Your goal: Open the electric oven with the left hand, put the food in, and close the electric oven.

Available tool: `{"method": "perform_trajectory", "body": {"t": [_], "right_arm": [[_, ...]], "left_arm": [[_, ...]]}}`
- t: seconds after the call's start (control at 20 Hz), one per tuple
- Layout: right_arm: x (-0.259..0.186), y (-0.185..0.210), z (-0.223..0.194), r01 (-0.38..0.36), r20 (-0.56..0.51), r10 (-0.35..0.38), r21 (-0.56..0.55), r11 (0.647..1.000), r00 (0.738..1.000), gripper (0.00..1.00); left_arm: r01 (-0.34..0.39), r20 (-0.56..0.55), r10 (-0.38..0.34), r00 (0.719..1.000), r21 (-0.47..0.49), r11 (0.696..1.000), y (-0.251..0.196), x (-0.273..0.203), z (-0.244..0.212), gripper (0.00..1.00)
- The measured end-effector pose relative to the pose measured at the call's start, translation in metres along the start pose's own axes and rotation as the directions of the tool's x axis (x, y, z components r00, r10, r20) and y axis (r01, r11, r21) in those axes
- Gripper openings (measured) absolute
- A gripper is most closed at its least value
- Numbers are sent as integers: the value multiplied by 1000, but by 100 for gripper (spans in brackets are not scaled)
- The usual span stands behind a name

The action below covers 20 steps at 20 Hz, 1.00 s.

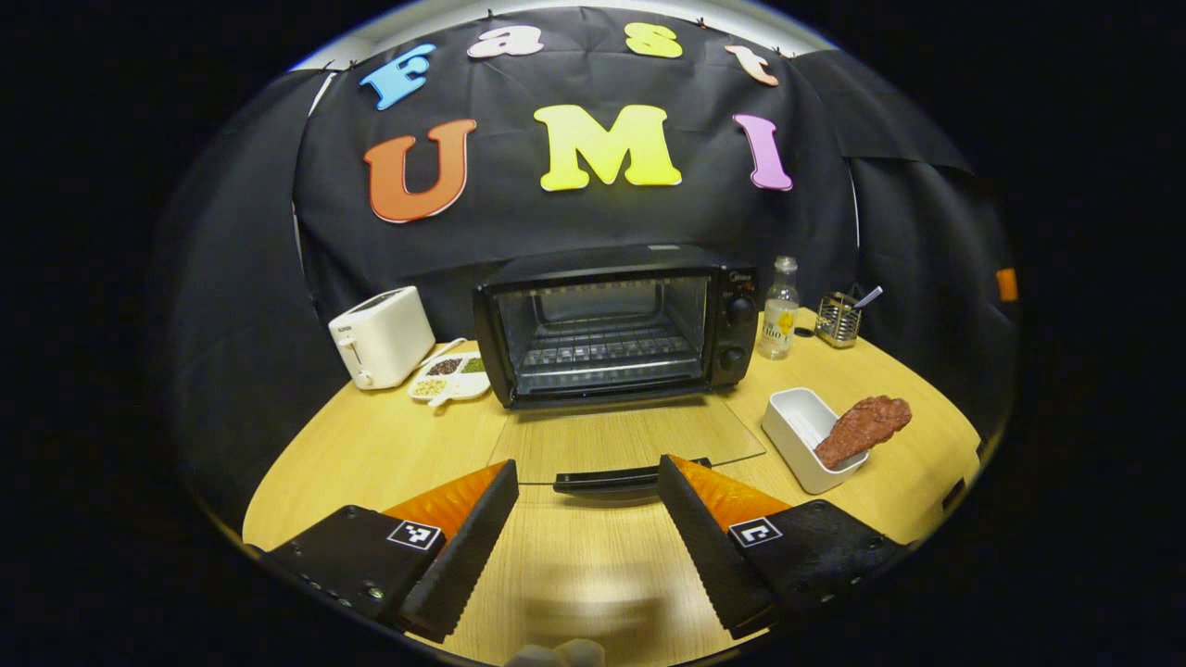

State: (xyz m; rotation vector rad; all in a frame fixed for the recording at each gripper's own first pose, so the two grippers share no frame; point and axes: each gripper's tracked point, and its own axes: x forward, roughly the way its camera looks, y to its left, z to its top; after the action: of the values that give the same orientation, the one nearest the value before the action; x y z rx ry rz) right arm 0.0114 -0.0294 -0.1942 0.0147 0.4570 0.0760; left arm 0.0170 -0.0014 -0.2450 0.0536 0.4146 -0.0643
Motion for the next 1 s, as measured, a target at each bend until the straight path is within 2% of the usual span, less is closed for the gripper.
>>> {"method": "perform_trajectory", "body": {"t": [0.2,0.3,0.35,0.5,0.6,0.65,0.7,0.75,0.9,0.95,1.0], "right_arm": [[53,13,-35,-119,-112,118,2,993,987,96],[75,23,-51,-179,-167,181,27,983,969,93],[88,29,-59,-212,-203,219,56,976,954,88],[117,48,-81,-295,-294,335,171,940,895,81],[131,57,-91,-334,-340,410,261,906,846,76],[138,64,-94,-351,-355,448,306,885,821,65],[144,71,-96,-363,-370,482,348,865,794,70],[149,78,-99,-373,-381,516,389,842,767,65],[160,89,-102,-371,-396,581,492,788,711,54],[161,90,-104,-359,-404,593,520,775,697,39],[162,92,-104,-342,-407,601,549,763,688,42]], "left_arm": [[-26,57,26,998,-4,1000,6,-47,37,96],[-54,90,54,994,-9,999,7,-67,58,97],[-71,108,72,992,-9,997,7,-76,68,96],[-118,149,116,982,1,993,6,-100,93,97],[-149,160,146,976,6,989,2,-112,104,96],[-167,162,164,973,2,986,0,-116,109,97],[-180,165,178,970,-3,984,-3,-122,113,97],[-196,171,195,966,-6,980,-6,-126,117,97],[-224,166,224,960,-22,974,-18,-135,122,97],[-229,163,230,959,-27,973,-21,-136,122,96],[-236,163,238,958,-29,971,-23,-137,124,97]]}}
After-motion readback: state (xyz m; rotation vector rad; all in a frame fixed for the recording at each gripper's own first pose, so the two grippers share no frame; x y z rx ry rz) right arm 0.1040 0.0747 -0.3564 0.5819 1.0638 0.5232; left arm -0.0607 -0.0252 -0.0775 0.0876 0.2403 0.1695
